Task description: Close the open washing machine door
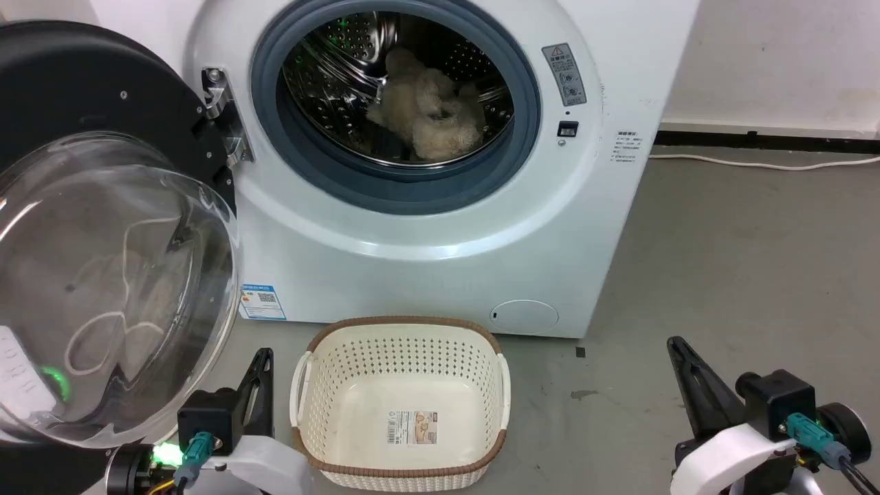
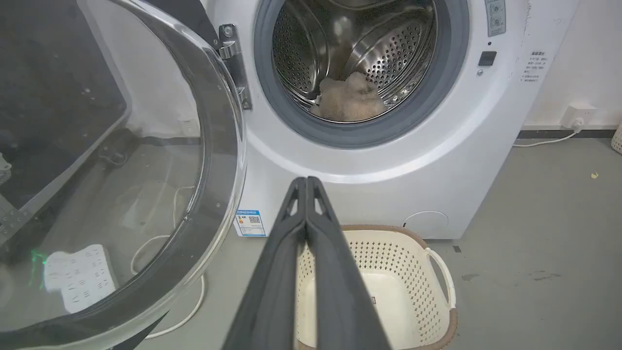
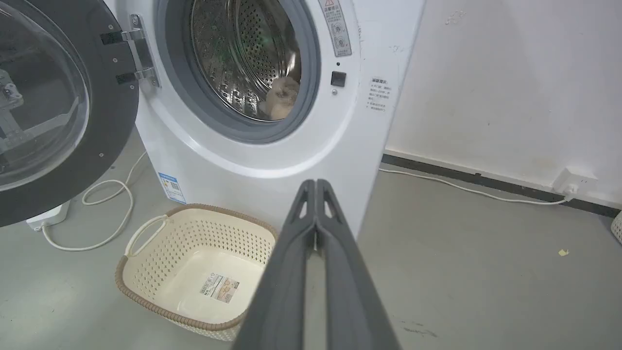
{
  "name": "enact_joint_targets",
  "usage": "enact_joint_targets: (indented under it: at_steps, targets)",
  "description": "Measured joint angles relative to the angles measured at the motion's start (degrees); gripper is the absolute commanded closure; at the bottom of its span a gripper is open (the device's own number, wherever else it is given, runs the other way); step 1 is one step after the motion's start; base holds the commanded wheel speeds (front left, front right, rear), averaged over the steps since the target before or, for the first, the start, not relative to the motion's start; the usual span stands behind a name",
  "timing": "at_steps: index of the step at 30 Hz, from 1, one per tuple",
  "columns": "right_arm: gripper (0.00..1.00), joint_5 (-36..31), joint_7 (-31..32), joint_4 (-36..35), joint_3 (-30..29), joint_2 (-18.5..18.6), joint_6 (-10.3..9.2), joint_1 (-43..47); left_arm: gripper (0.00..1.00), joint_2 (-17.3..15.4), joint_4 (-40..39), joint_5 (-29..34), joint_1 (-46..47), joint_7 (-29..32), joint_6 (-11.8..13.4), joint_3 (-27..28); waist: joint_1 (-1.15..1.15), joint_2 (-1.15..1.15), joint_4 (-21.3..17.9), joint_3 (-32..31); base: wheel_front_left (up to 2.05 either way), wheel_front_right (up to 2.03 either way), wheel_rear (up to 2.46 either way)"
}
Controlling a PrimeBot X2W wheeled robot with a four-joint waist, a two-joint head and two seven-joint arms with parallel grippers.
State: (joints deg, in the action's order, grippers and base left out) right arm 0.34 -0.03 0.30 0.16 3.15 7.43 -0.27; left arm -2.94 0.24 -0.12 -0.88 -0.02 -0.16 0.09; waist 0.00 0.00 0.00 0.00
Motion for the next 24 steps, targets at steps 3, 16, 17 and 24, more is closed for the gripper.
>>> enact_joint_targets:
  at_steps: [3,16,17,24]
  targets:
    - [1.0,0.0,0.0,0.0,0.0,0.0,0.0,0.0,1.0,0.0,0.0,0.0,0.0,0.0,0.0,0.0,0.0,0.0,0.0,0.0,0.0,0.0,0.0]
    - [1.0,0.0,0.0,0.0,0.0,0.0,0.0,0.0,1.0,0.0,0.0,0.0,0.0,0.0,0.0,0.0,0.0,0.0,0.0,0.0,0.0,0.0,0.0]
    - [1.0,0.0,0.0,0.0,0.0,0.0,0.0,0.0,1.0,0.0,0.0,0.0,0.0,0.0,0.0,0.0,0.0,0.0,0.0,0.0,0.0,0.0,0.0]
    - [1.0,0.0,0.0,0.0,0.0,0.0,0.0,0.0,1.0,0.0,0.0,0.0,0.0,0.0,0.0,0.0,0.0,0.0,0.0,0.0,0.0,0.0,0.0]
